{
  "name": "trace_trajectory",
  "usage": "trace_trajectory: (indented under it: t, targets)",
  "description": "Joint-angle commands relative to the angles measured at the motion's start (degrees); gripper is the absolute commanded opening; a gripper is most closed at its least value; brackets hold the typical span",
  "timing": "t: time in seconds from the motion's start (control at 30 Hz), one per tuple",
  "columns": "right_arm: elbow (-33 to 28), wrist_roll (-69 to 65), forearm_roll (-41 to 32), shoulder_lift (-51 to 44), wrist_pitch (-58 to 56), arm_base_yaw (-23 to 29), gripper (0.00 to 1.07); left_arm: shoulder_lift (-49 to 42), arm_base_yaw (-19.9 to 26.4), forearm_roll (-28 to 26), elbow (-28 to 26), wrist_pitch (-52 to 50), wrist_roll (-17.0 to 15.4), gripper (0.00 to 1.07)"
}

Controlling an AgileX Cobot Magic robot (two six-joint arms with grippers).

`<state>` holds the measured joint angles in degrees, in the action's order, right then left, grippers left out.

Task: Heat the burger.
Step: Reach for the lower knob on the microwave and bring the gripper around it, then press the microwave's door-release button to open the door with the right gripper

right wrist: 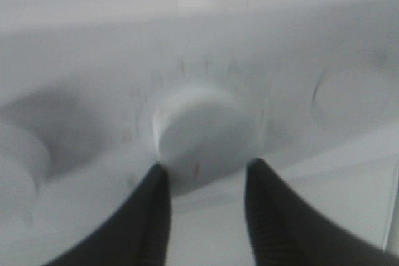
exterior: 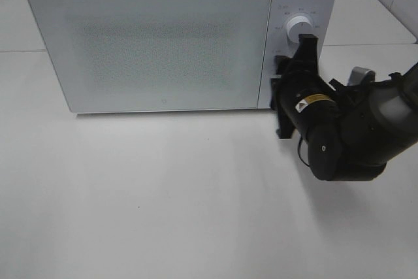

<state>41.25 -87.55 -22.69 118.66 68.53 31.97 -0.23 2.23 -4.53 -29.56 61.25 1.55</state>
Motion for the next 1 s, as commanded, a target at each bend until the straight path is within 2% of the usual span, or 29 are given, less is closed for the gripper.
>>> trace_trajectory:
  t: [0.03,0.27,0.5,0.77,0.83,1.0]
  targets:
    - [1.95,-4.87,9.8,-0.46,9.0,1.15,0.09,-0.8,0.29,-0.06,0.0,-0.06,-0.17,1.0]
    - [1.95,3.55,7.79,-0.46,8.54,1.15,0.1,-0.8,0.29,0.34,0.0,-0.06,-0.17,1.0]
    - [1.95,6.25,7.79,-0.46,8.54,1.15,0.1,-0.8,0.29,0.34,0.0,-0.06,-0.17,1.0]
    - [1.83,8.31,5.79,-0.46,7.22,1.15,0.24,-0.8,0.29,0.34,0.0,-0.06,-0.17,1.0]
    - [1.83,8.94,5.73,-0.46,6.88,1.15,0.35,-0.8,0.29,0.34,0.0,-0.06,-0.17,1.0]
    - [1.83,10.2,5.96,-0.46,7.28,1.15,0.4,-0.8,0.29,0.34,0.0,-0.06,-0.17,1.0]
